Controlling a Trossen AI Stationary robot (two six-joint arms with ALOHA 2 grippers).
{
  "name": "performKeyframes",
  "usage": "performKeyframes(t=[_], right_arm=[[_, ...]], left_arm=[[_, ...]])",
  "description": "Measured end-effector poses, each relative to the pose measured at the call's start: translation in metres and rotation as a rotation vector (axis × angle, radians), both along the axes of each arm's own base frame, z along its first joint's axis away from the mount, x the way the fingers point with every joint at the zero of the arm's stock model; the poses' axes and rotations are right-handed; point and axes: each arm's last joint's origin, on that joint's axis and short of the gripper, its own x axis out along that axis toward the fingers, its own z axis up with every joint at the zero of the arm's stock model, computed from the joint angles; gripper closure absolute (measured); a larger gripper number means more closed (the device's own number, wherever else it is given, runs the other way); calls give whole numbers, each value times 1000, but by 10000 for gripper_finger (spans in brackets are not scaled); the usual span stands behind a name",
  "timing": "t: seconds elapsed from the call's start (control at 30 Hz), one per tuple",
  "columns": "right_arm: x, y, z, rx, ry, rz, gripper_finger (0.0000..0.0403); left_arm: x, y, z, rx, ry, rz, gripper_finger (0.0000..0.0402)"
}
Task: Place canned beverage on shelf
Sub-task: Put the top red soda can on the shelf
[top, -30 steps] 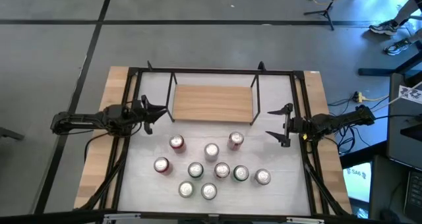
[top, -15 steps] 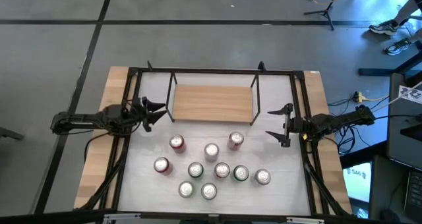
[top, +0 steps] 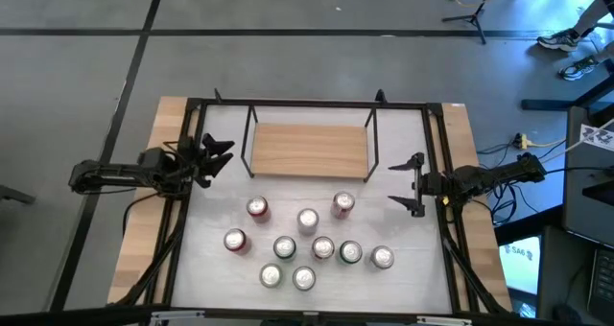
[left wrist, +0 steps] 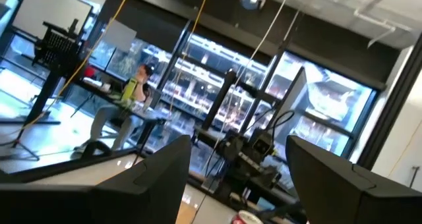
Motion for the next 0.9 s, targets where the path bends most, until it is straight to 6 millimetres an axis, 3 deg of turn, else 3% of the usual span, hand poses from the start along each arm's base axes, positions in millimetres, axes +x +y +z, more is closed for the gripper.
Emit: performKeyframes(t=[0.2,0.5,0.73,0.9], right_arm=[[0,3,0,151,8,107,15],[0,3,0,162,11,108,15],[0,3,0,209,15,112,15],[0,3,0,250,18,116,15]], left_arm=[[17,0,25,54,95,12,161],[60,-2,66,212,245,-62,161],[101,-9,103,311,561,-142,161],[115,-15,124,320,765,-203,161]])
